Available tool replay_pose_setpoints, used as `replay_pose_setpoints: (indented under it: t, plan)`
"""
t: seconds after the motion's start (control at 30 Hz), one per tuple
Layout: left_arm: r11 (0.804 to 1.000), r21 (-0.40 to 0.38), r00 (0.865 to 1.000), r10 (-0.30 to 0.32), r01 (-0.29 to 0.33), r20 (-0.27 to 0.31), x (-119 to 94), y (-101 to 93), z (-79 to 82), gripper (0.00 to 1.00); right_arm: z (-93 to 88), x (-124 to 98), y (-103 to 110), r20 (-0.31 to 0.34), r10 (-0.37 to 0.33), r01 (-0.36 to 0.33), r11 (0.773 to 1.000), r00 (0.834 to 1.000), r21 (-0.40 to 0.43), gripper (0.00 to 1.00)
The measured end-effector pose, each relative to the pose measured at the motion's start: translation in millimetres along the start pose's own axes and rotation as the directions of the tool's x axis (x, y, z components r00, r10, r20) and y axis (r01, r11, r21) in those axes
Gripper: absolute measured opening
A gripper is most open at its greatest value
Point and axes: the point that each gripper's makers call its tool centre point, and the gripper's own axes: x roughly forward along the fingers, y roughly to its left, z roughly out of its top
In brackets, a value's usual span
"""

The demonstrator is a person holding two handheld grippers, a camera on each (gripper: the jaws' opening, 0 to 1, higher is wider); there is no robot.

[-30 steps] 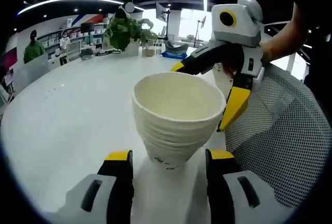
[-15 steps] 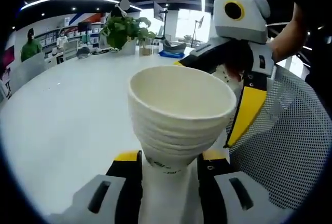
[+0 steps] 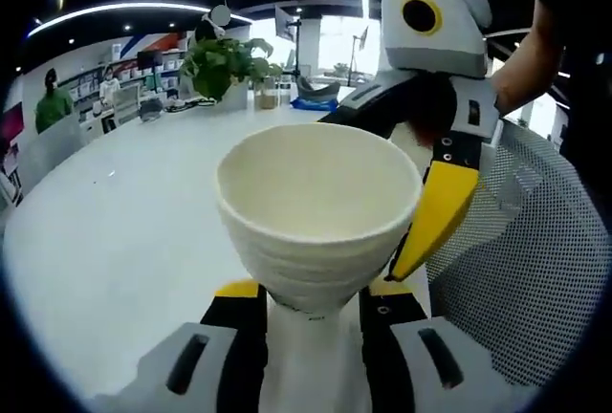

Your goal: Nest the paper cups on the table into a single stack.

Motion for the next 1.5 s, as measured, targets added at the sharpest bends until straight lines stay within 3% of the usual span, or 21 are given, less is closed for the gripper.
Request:
replay_pose_setpoints:
  t: [0.9,1.2,1.5]
  plan:
    - [0.998,-0.013,0.998,0.059,-0.059,-0.006,-5.0,87.3,-2.7,0.35,35.1,53.6,-41.7,-0.011,0.040,-0.040,0.999,0.999,-0.021,0.47]
    - [0.997,-0.037,0.997,0.073,-0.073,-0.010,4.4,102.5,-6.6,0.35,31.7,68.1,-58.3,-0.046,0.040,-0.040,0.999,0.998,0.010,0.46]
    - [0.995,-0.051,0.996,0.079,-0.081,-0.038,10.7,107.9,-16.6,0.35,26.0,74.4,-58.6,-0.087,0.038,-0.039,0.999,0.995,0.000,0.46]
